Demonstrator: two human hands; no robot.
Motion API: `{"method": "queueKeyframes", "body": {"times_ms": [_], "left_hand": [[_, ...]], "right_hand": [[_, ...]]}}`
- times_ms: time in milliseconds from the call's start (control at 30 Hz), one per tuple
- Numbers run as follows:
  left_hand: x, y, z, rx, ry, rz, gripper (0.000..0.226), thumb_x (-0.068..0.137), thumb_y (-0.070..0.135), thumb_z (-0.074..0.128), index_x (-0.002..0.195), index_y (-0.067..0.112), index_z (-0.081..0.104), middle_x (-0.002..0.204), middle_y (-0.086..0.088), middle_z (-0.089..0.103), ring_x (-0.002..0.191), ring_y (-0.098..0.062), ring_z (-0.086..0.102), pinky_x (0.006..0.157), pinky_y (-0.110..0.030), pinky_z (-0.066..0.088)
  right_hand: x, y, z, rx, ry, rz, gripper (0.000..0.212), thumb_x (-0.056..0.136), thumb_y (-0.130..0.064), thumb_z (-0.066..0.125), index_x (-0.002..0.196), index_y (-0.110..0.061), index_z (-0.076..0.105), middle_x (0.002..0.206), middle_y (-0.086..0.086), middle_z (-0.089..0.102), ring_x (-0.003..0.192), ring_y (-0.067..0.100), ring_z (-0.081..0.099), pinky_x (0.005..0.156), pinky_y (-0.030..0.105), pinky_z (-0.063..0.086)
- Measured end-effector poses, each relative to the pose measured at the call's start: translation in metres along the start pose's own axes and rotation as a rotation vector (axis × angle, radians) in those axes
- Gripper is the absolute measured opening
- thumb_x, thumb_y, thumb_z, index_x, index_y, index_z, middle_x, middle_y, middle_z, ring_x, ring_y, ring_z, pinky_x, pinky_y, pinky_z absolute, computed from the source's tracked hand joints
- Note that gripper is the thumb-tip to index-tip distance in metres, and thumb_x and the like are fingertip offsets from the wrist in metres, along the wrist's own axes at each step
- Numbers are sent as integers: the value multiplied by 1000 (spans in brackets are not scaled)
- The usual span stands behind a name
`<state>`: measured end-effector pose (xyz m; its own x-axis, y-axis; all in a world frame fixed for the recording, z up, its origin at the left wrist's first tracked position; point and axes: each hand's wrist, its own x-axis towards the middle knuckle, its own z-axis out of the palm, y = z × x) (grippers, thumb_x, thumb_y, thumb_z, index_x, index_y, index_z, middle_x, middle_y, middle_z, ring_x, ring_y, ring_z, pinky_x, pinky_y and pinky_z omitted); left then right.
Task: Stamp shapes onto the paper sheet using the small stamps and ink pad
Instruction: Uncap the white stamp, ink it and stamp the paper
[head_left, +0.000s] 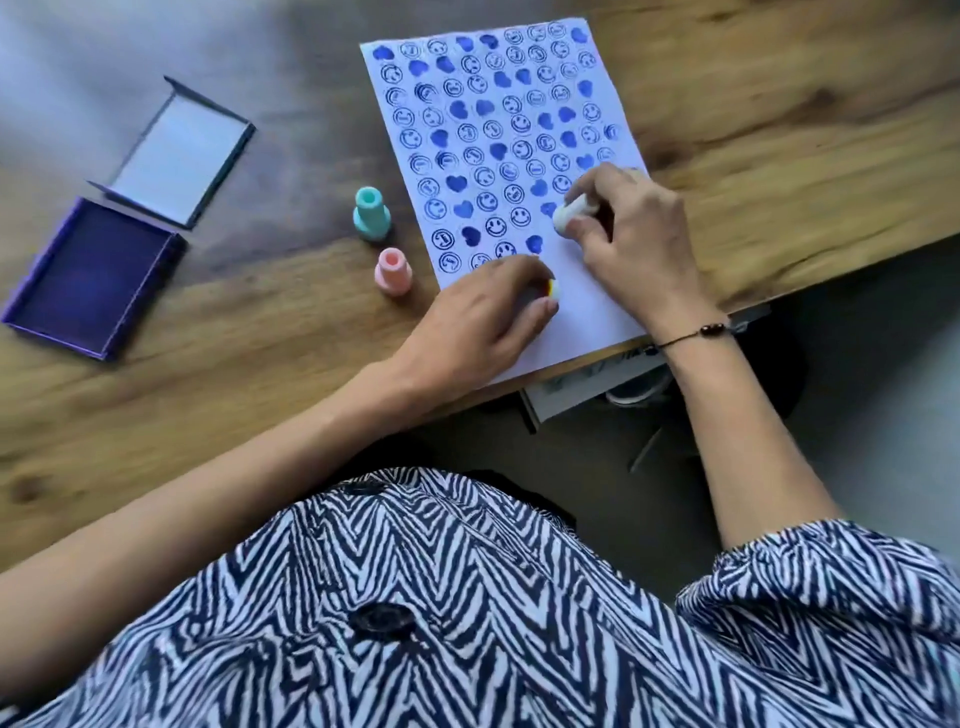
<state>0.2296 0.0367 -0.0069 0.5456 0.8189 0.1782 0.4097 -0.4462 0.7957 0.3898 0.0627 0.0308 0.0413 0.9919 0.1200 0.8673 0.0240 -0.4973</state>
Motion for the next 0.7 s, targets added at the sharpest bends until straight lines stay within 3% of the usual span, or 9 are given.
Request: {"method": "queueKeyframes", "body": {"times_ms": [67, 300, 500, 700], "left_hand": [[-1, 0, 1, 9, -13, -8, 38, 89, 33, 41, 110, 4, 53, 110, -12, 64, 104, -24, 58, 89, -39, 42], [-1, -8, 0, 38, -57, -26, 41, 89, 35, 39, 112, 4, 53, 120, -13, 61, 119, -23, 51, 97, -32, 38], [0, -6, 2, 27, -56, -12, 40, 89, 33, 40, 110, 2, 54, 117, -15, 62, 119, -23, 51, 96, -38, 42], [0, -1, 0, 30, -29, 11, 39, 90, 31, 41, 109, 0, 55, 113, -16, 64, 120, -22, 51, 97, -35, 40]], "right_hand": [[2, 1, 0, -45, -23, -9, 15, 79, -9, 57, 93, -5, 61, 93, 17, 66, 88, 32, 58, 72, 29, 36], [7, -2, 8, -113, -64, -42, 15, 78, -12, 52, 90, -5, 59, 93, 18, 65, 86, 34, 58, 72, 40, 44], [0, -3, 11, -171, -69, -64, 7, 78, -4, 55, 85, -3, 56, 89, 19, 64, 80, 37, 58, 67, 42, 47], [-2, -4, 9, -199, -53, -76, 8, 80, -4, 54, 87, -7, 55, 90, 16, 63, 78, 37, 58, 65, 44, 50]]}}
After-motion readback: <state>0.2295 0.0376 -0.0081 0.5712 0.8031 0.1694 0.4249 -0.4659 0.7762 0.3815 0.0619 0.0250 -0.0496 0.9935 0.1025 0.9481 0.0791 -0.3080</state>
